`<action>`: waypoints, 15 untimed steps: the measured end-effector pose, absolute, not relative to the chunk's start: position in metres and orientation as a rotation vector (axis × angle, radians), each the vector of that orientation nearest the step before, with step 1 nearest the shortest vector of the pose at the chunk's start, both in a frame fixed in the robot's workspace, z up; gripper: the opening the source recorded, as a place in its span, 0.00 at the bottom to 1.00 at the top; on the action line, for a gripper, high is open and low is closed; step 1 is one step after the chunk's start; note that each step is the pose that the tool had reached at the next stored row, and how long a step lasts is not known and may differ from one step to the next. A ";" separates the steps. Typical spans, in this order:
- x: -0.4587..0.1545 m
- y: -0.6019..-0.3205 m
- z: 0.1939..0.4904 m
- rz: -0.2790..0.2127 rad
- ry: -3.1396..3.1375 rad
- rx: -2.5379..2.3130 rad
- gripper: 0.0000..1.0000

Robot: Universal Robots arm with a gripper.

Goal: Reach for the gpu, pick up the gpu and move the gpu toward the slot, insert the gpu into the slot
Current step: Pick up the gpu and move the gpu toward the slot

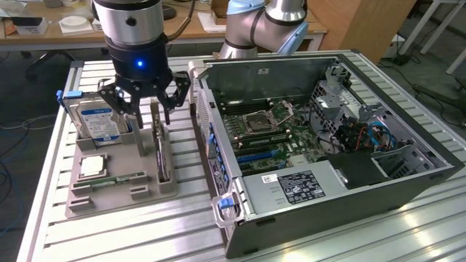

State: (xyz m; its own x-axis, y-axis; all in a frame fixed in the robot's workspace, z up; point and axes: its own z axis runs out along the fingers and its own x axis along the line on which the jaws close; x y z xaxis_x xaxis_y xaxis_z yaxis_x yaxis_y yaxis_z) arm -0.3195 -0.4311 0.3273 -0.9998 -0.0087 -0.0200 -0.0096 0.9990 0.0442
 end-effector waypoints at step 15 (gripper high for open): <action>-0.320 -0.431 0.300 0.068 3.119 0.089 0.53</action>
